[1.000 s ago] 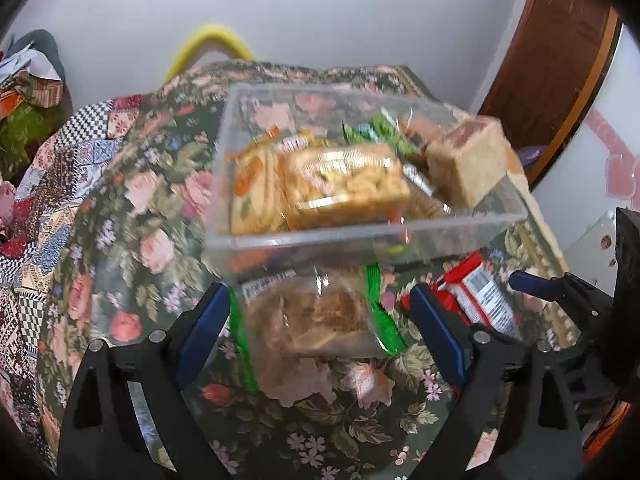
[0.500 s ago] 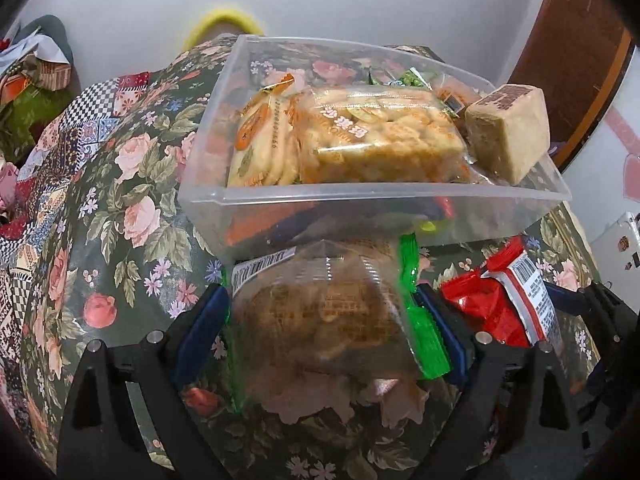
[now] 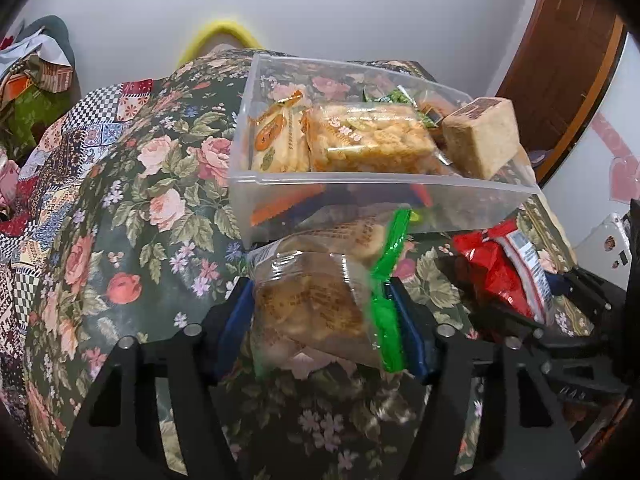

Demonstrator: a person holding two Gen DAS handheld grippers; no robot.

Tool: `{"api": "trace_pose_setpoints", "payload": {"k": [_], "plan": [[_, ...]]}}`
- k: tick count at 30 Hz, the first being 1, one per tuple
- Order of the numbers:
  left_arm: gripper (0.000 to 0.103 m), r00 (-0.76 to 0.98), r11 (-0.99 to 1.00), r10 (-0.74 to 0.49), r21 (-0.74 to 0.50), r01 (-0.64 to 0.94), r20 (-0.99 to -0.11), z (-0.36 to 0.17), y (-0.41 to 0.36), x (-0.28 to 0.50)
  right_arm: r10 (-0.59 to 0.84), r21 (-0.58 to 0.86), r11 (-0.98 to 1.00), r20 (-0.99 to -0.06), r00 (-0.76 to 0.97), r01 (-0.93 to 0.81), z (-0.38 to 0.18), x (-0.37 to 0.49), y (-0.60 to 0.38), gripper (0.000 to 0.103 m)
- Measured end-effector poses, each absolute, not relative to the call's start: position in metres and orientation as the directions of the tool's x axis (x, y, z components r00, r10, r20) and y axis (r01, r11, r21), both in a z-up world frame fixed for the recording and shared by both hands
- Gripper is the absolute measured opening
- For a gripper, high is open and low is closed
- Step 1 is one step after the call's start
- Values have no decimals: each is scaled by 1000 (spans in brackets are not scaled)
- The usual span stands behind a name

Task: Organize snacks
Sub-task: 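Drop cookie bag into box with left tool while right tool drops red packet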

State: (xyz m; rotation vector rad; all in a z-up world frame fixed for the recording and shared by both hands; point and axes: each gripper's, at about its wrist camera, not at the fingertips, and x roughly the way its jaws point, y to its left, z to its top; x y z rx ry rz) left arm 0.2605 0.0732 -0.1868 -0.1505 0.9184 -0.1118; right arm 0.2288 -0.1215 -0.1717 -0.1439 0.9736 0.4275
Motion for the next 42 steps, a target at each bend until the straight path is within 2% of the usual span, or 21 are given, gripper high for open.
{"api": "trace_pose_setpoints", "payload": {"k": [14,23,36,42], "plan": [[61,712,979,-173,-195,51,-681,-123,86,240,333,70,912,-702,630,-404,-100,236,-133,65],[61,769,980,-170,-190,65,-617,-88,85,277,354,61,908,-641,681,-415,-76,265,-113,65],[61,726,981,-154,-193,30,-671,-114,86,361,331,51,911,-682,652,-409,-94,319,-94,65],[62,693,972,-193,-234,35,-694,-131,90,380,324,48,909,-704,632,-414,-104,329,-89,65]]}}
